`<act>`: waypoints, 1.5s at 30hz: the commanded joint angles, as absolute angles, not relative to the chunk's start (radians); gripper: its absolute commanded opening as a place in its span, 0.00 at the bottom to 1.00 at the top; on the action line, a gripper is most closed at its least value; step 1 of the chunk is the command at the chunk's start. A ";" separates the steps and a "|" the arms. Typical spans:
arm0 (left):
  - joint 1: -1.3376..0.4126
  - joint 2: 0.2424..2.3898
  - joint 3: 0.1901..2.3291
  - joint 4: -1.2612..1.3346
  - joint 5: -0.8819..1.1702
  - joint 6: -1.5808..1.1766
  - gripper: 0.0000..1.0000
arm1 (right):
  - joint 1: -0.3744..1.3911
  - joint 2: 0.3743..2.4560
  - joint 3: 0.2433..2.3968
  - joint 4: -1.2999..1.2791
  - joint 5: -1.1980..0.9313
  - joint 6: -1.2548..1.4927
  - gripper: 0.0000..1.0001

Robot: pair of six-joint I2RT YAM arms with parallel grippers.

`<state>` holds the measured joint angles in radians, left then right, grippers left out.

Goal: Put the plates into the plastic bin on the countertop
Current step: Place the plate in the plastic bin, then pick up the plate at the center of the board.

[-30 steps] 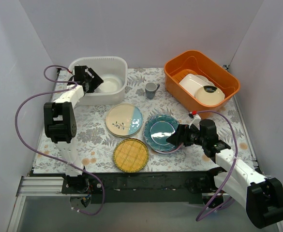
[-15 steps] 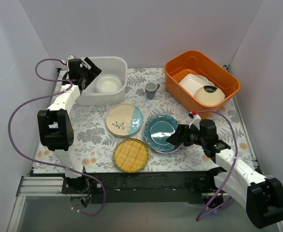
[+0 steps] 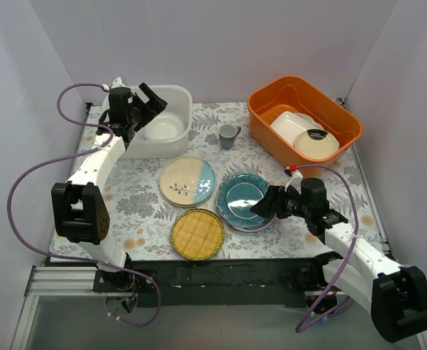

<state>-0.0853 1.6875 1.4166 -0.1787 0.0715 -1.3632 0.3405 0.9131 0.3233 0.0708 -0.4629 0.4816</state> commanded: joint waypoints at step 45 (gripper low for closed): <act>-0.494 1.454 0.956 -0.029 0.288 -1.301 0.98 | 0.336 0.933 0.426 -0.097 -0.230 0.442 0.95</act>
<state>-0.4889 1.4876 0.9699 -0.0483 0.2943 -1.3159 0.3405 0.9035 0.4099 -0.1143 -0.2428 0.4435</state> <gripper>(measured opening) 0.980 0.958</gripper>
